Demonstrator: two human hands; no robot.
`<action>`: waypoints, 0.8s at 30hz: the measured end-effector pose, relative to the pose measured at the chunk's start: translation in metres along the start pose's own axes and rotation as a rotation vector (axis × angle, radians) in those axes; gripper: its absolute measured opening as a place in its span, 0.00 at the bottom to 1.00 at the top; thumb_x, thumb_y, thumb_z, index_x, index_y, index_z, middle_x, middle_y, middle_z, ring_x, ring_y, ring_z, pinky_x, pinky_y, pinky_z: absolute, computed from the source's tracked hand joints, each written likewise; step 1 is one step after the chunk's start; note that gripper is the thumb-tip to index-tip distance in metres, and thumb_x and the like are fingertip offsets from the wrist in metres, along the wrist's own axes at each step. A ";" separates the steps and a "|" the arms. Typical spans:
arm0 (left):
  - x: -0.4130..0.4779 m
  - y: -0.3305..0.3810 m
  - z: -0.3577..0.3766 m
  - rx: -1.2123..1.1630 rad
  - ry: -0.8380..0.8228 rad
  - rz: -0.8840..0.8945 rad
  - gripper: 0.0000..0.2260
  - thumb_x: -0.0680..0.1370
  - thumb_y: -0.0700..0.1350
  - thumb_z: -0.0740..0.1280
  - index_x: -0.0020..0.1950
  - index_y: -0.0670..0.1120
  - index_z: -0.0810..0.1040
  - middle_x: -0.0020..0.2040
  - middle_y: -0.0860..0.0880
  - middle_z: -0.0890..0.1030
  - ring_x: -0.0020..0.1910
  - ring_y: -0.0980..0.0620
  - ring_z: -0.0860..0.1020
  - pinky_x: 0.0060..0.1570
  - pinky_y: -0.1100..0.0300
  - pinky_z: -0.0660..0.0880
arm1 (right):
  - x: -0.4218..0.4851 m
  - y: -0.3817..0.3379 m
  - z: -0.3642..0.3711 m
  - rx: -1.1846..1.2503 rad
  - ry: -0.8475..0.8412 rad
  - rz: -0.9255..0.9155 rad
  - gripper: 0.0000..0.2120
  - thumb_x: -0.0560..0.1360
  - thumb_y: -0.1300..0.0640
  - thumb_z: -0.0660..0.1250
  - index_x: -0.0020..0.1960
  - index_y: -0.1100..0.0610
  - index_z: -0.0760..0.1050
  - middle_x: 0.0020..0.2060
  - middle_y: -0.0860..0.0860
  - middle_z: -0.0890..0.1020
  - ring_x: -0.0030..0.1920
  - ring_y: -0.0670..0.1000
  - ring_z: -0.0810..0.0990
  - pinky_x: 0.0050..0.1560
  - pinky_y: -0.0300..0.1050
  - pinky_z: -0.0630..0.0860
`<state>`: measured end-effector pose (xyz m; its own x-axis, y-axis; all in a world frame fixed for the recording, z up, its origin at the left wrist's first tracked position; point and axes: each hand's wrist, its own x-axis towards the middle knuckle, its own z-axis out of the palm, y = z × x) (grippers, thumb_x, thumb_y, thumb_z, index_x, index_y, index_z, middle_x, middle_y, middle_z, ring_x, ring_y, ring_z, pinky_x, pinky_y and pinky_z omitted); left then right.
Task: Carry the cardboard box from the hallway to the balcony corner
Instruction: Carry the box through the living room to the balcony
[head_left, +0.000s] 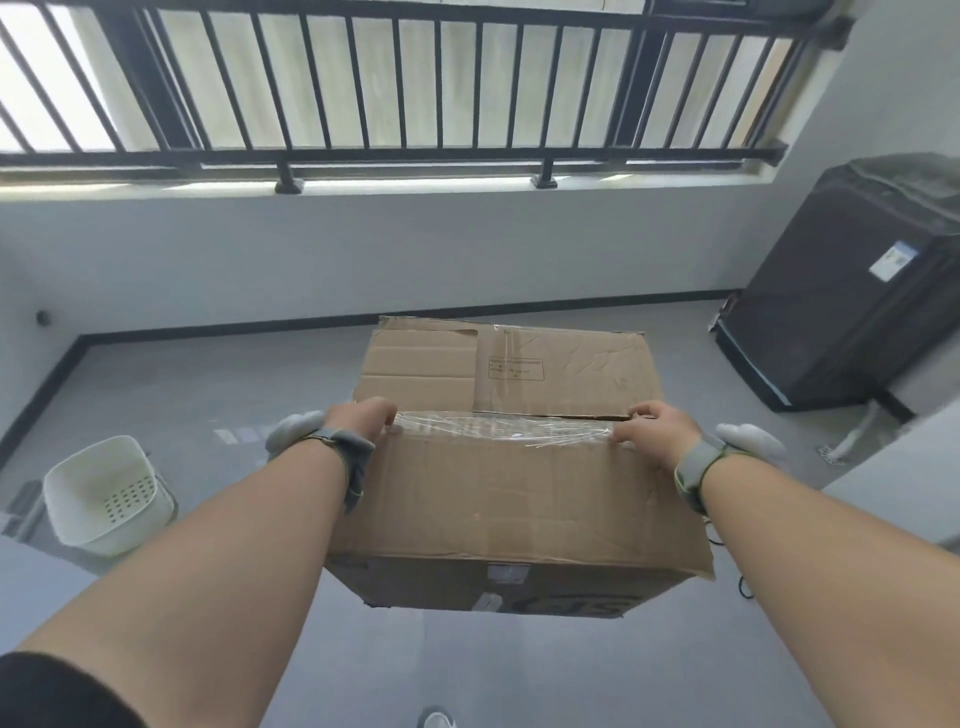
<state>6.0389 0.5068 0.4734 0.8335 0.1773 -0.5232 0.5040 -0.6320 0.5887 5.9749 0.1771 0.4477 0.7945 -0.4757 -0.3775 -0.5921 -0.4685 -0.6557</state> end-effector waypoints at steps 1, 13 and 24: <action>0.013 0.008 -0.004 0.010 -0.005 0.016 0.07 0.72 0.44 0.63 0.43 0.40 0.72 0.36 0.45 0.69 0.36 0.45 0.70 0.41 0.57 0.67 | 0.009 -0.008 0.001 0.005 0.012 0.001 0.24 0.65 0.53 0.73 0.60 0.54 0.75 0.57 0.52 0.78 0.56 0.54 0.76 0.51 0.42 0.69; 0.134 0.073 -0.035 0.022 0.004 -0.005 0.10 0.71 0.46 0.63 0.48 0.41 0.71 0.34 0.46 0.69 0.32 0.48 0.68 0.28 0.59 0.62 | 0.130 -0.088 0.029 0.013 0.024 0.010 0.24 0.63 0.52 0.74 0.58 0.52 0.77 0.54 0.51 0.80 0.56 0.54 0.78 0.54 0.43 0.72; 0.259 0.152 -0.056 0.045 0.043 -0.134 0.09 0.71 0.46 0.61 0.32 0.45 0.68 0.34 0.46 0.69 0.32 0.49 0.68 0.29 0.58 0.62 | 0.304 -0.189 0.046 -0.025 -0.105 -0.101 0.24 0.63 0.53 0.74 0.58 0.53 0.77 0.54 0.52 0.80 0.51 0.53 0.76 0.48 0.41 0.69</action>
<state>6.3436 0.4984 0.4617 0.7688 0.2937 -0.5680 0.6017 -0.6332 0.4869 6.3349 0.1554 0.4264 0.8592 -0.3450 -0.3780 -0.5106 -0.5287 -0.6780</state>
